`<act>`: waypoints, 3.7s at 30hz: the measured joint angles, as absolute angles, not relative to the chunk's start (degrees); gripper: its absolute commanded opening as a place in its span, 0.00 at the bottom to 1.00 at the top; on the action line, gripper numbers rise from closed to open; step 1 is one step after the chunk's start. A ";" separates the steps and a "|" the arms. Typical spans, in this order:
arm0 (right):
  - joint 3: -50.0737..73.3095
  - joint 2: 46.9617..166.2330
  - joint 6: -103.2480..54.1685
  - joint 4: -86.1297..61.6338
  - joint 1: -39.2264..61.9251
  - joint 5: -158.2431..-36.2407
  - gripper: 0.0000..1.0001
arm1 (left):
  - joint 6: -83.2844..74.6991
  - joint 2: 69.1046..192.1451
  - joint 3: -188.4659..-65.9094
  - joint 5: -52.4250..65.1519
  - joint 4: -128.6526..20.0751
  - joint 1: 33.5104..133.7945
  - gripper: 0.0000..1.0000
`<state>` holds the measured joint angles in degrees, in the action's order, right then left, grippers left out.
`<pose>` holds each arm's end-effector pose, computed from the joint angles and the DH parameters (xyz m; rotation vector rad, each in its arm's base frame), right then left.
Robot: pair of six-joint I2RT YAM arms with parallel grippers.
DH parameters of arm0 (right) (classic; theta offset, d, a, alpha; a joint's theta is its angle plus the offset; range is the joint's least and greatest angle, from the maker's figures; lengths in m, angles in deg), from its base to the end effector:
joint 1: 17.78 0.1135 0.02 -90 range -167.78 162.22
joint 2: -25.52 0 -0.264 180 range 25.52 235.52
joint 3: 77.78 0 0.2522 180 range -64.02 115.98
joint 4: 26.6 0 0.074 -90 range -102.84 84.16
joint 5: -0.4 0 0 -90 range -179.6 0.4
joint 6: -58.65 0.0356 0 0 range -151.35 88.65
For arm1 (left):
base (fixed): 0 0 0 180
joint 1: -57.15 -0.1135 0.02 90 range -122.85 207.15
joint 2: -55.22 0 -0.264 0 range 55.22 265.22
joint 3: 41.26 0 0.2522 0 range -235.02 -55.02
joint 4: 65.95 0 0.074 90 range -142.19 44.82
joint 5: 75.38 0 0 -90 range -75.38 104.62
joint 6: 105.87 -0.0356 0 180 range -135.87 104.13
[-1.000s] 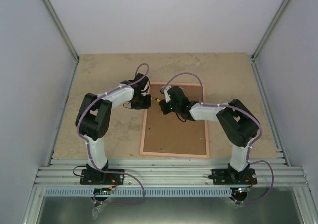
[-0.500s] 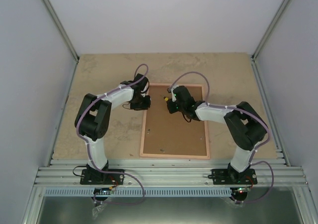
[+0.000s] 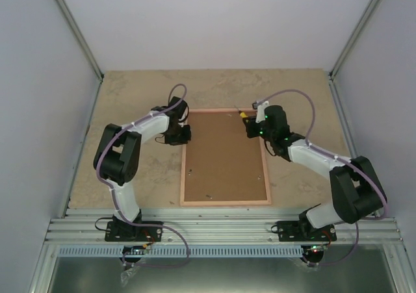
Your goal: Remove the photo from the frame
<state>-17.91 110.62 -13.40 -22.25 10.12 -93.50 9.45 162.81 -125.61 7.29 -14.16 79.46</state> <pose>0.2824 0.1523 0.2150 -0.2272 2.1222 0.5509 0.3311 -0.1408 0.1600 -0.0524 2.9359 -0.3278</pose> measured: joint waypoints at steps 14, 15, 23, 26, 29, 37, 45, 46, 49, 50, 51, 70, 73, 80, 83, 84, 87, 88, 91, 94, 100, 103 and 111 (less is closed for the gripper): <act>-33.43 105.68 -4.35 -30.14 -12.26 -102.84 0.00 | 7.53 165.15 -130.72 8.69 -11.28 73.05 0.22; -34.41 105.76 -3.67 -31.06 -13.55 -103.60 0.00 | 7.26 165.80 -131.99 8.91 -10.93 72.92 0.25; -37.19 110.49 -0.61 -37.64 -19.30 -107.71 0.01 | 6.28 166.26 -134.83 11.31 -10.91 72.73 0.53; -38.21 113.41 0.39 -39.26 -20.83 -108.58 0.05 | 6.30 163.84 -133.08 12.19 -11.43 72.73 0.59; -38.65 114.94 1.00 -41.25 -21.09 -109.57 0.10 | 6.63 158.66 -129.08 12.36 -11.91 72.73 0.65; -38.65 115.43 1.94 -41.68 -21.09 -109.85 0.27 | 8.62 148.25 -117.78 10.46 -13.82 72.73 0.69; -39.11 114.92 2.60 -39.52 -21.13 -109.48 0.40 | 10.43 144.10 -112.84 8.10 -14.21 72.73 0.72; -39.20 114.49 2.53 -39.02 -21.13 -109.50 0.40 | 10.54 143.97 -112.69 8.01 -14.25 72.73 0.73; -39.22 112.56 2.27 -37.05 -21.13 -109.48 0.43 | 10.56 143.97 -112.03 7.49 -14.41 72.73 0.73; -39.22 111.73 2.08 -36.11 -21.13 -109.46 0.44 | 10.54 143.97 -111.75 7.18 -14.34 72.73 0.73; -39.18 110.75 1.81 -35.02 -21.13 -109.35 0.46 | 10.54 143.97 -111.60 6.99 -14.25 72.73 0.74; -36.99 99.78 -2.23 -12.11 -4.72 -108.87 0.71 | 11.39 144.89 -106.17 3.42 -14.47 77.86 0.66; -36.60 101.83 -2.19 -11.28 -2.47 -109.90 0.73 | 11.90 146.11 -105.82 3.14 -14.47 78.43 0.66; -33.38 108.41 -1.75 -12.18 0.05 -113.30 0.74 | 12.99 147.95 -106.04 0.91 -16.20 78.63 0.65; -31.64 111.03 -1.42 -13.66 0.05 -114.83 0.74 | 13.51 149.41 -107.42 -0.82 -16.98 78.65 0.65; -30.83 111.91 -1.42 -13.68 0.02 -114.77 0.74 | 13.86 150.11 -108.14 -1.15 -16.88 78.61 0.65; -27.74 114.92 -1.57 -13.88 -0.74 -114.03 0.74 | 14.61 152.86 -111.33 -1.30 -16.50 78.28 0.65; -26.83 115.91 -1.71 -13.95 -0.96 -113.70 0.74 | 14.69 154.15 -112.95 -1.15 -16.13 78.17 0.65; -22.96 119.56 -2.27 -14.27 -1.99 -112.69 0.74 | 14.65 158.18 -118.04 -0.01 -15.65 77.95 0.66; -19.22 122.90 -3.21 -14.21 -3.06 -112.19 0.74 | 14.34 162.35 -123.66 1.67 -15.28 77.78 0.66; -15.02 125.98 -5.09 -12.90 -3.47 -112.08 0.82 | 13.69 164.23 -126.52 3.58 -15.74 77.60 0.70; -15.07 125.44 -6.16 -11.81 -3.12 -112.08 0.87 | 13.49 163.07 -125.45 4.89 -15.61 77.69 0.70; -18.39 118.99 -8.42 -8.20 -2.79 -111.62 0.94 | 13.47 155.03 -116.75 6.11 -14.56 78.02 0.67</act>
